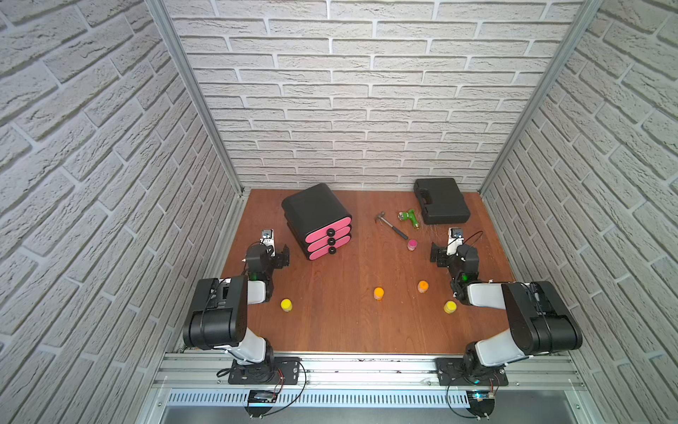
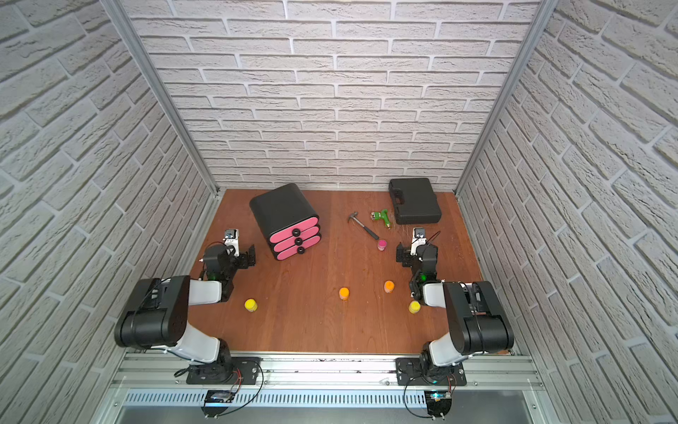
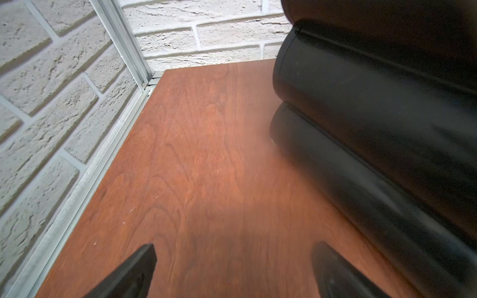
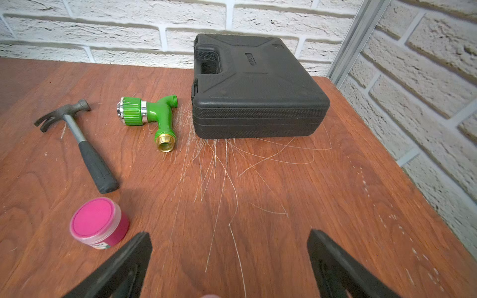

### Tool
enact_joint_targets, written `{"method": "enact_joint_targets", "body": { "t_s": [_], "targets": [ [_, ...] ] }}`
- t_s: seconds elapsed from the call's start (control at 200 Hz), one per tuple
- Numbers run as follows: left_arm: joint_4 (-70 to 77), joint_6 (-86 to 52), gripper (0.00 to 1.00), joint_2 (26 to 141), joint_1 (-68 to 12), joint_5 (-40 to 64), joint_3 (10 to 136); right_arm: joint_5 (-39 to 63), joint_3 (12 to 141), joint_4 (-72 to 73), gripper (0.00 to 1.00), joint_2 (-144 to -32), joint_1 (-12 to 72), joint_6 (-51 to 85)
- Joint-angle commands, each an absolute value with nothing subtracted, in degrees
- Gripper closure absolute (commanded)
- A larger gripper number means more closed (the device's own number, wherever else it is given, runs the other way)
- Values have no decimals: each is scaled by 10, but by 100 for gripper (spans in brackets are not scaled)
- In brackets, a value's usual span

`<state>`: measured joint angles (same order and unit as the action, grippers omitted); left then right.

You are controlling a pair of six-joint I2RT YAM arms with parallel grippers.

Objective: Put the paint cans in the drawer according to color
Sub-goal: Move the storage box to the center of the board.

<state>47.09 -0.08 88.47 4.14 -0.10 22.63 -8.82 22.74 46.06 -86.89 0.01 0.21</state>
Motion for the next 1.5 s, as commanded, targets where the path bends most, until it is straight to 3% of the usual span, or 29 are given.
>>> {"method": "enact_joint_targets", "body": {
  "t_s": [0.0,0.49,0.565,0.665,0.835,0.96,1.09,1.27,1.495],
  "targets": [
    [490,-3,2,888,46,4,227,-92,223,483,1,-867,4,5],
    [490,-4,1,888,46,5,227,-90,224,487,1,-863,4,4],
    [482,-4,2,877,45,0,229,-61,274,362,1,-821,4,-5],
    [308,10,1,801,41,-8,287,-18,389,143,1,-783,5,-17],
    [150,19,1,678,38,-36,325,-1,455,60,1,-699,11,5],
    [-41,-65,2,597,37,-112,420,-8,579,-93,1,-677,16,52],
    [-244,-130,1,577,33,-109,558,-2,682,-196,1,-672,28,72],
    [-422,-203,1,574,34,-136,698,-57,787,-300,1,-665,28,244],
    [-570,-348,1,544,42,-100,784,39,890,-449,1,-713,22,305]
  ]
}}
